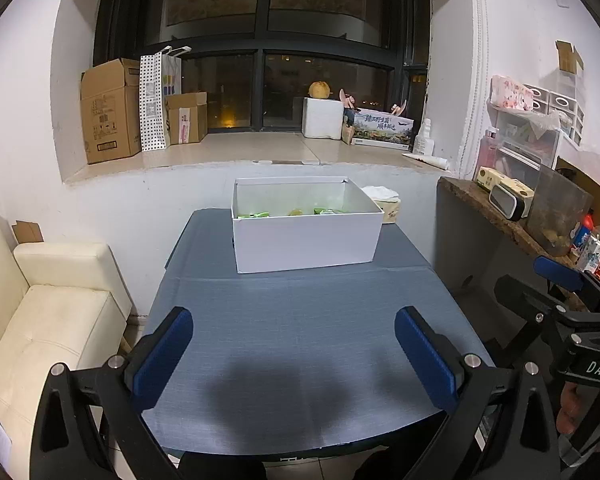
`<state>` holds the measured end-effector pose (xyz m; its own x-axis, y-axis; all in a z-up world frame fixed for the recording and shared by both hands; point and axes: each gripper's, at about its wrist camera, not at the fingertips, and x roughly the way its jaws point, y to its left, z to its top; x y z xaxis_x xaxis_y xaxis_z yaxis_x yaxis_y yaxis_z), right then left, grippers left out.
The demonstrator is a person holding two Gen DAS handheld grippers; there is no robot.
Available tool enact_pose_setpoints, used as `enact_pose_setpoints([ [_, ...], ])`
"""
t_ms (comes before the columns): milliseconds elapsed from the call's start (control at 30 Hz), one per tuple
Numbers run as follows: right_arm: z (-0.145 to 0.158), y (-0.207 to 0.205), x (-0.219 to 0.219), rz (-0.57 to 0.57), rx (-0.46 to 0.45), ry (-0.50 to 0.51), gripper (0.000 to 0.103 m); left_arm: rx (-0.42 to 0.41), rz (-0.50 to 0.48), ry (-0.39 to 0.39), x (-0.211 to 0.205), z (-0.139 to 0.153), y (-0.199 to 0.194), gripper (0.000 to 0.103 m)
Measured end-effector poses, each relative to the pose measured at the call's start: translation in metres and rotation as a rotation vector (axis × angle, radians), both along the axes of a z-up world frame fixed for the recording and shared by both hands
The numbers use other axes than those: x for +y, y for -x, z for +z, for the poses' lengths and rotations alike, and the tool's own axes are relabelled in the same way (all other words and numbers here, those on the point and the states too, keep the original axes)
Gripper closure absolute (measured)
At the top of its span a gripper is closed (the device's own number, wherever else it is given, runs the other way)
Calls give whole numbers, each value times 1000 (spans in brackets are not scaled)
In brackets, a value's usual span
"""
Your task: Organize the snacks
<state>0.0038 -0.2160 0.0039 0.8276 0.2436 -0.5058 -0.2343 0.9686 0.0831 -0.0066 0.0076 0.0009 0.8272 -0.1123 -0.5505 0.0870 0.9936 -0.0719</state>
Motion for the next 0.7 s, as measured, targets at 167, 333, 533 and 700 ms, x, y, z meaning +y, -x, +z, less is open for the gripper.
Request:
enact_pose_setpoints([
  [167,0,1,1,-4,0,3,0,-1,-8,-1,-2,-1,1,0],
  [333,-1,2,2,-4,2,3,0,1,-8,-3,-4,-1,0,0],
  [533,0,3,2,1,-1,3,0,2,-9,-5,-5,-1,0,0],
  [700,0,3,2,4,-1,4,0,2,-8,-4,-5,-1,1,0],
])
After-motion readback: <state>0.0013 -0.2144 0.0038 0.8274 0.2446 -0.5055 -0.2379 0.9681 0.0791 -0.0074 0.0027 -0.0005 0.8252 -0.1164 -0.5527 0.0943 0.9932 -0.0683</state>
